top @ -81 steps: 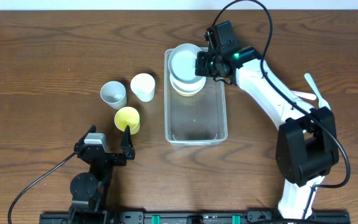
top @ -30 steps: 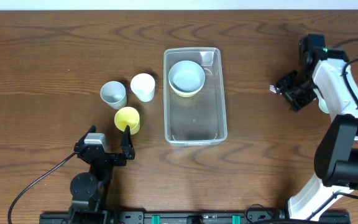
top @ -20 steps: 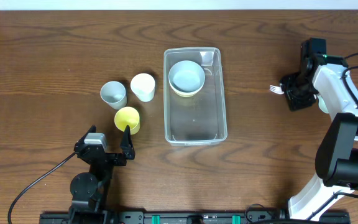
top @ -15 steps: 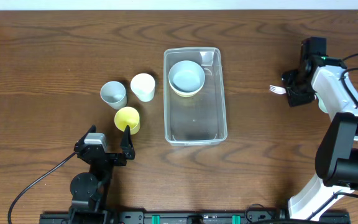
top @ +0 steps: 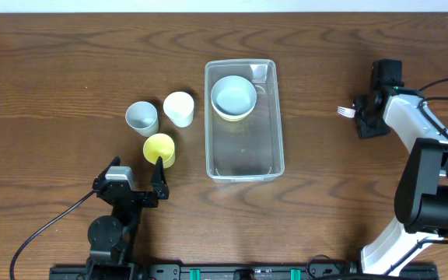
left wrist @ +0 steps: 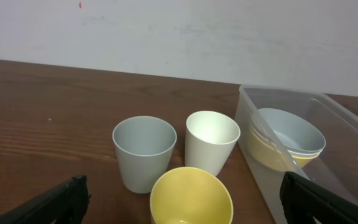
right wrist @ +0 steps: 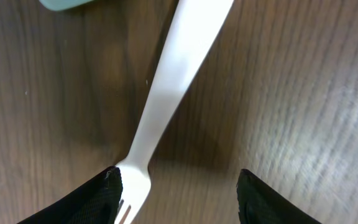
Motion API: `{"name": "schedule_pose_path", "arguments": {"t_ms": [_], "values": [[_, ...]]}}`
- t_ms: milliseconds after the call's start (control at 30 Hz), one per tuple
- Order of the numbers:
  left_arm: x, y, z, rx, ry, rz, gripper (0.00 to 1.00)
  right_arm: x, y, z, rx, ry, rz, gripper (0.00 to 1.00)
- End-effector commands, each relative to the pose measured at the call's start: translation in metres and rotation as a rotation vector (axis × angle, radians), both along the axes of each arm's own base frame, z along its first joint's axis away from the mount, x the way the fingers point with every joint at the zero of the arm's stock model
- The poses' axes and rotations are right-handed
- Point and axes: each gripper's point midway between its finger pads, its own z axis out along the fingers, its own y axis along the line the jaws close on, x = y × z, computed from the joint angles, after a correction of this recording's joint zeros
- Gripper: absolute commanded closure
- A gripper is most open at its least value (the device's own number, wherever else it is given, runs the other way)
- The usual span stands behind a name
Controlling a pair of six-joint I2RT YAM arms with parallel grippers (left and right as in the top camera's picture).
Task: Pack container
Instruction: 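Move the right gripper to the white fork and grasp its handle, then carry the white fork into the container beside the bowls and release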
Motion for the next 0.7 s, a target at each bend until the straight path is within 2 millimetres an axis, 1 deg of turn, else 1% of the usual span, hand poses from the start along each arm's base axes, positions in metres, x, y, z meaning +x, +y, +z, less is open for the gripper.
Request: {"name": "schedule_pose_path", "arguments": {"t_ms": [0, 133, 233, 333, 433, 500, 667], "values": [[0.000, 0.001, -0.016, 0.017, 0.038, -0.001, 0.02, -0.005, -0.002, -0.009, -0.041, 0.001, -0.016, 0.39], [0.000, 0.001, -0.016, 0.017, 0.038, -0.001, 0.02, 0.001, -0.003, -0.013, -0.052, -0.042, -0.010, 0.40], [0.000, 0.001, -0.016, 0.017, 0.038, -0.001, 0.02, 0.004, -0.005, -0.014, -0.065, -0.066, -0.008, 0.42], [0.000, 0.001, -0.016, 0.017, 0.038, -0.001, 0.02, 0.004, -0.009, -0.014, -0.084, -0.068, -0.015, 0.51], [0.000, 0.001, -0.016, 0.017, 0.038, 0.000, 0.02, 0.004, -0.010, -0.014, -0.092, -0.066, -0.007, 0.57], [0.000, 0.001, -0.016, 0.017, 0.038, -0.001, 0.02, 0.004, -0.009, -0.016, -0.094, -0.061, 0.006, 0.64], [0.000, 0.001, -0.016, 0.017, 0.038, -0.001, 0.02, 0.000, -0.006, -0.029, -0.086, -0.022, 0.040, 0.77]]}}
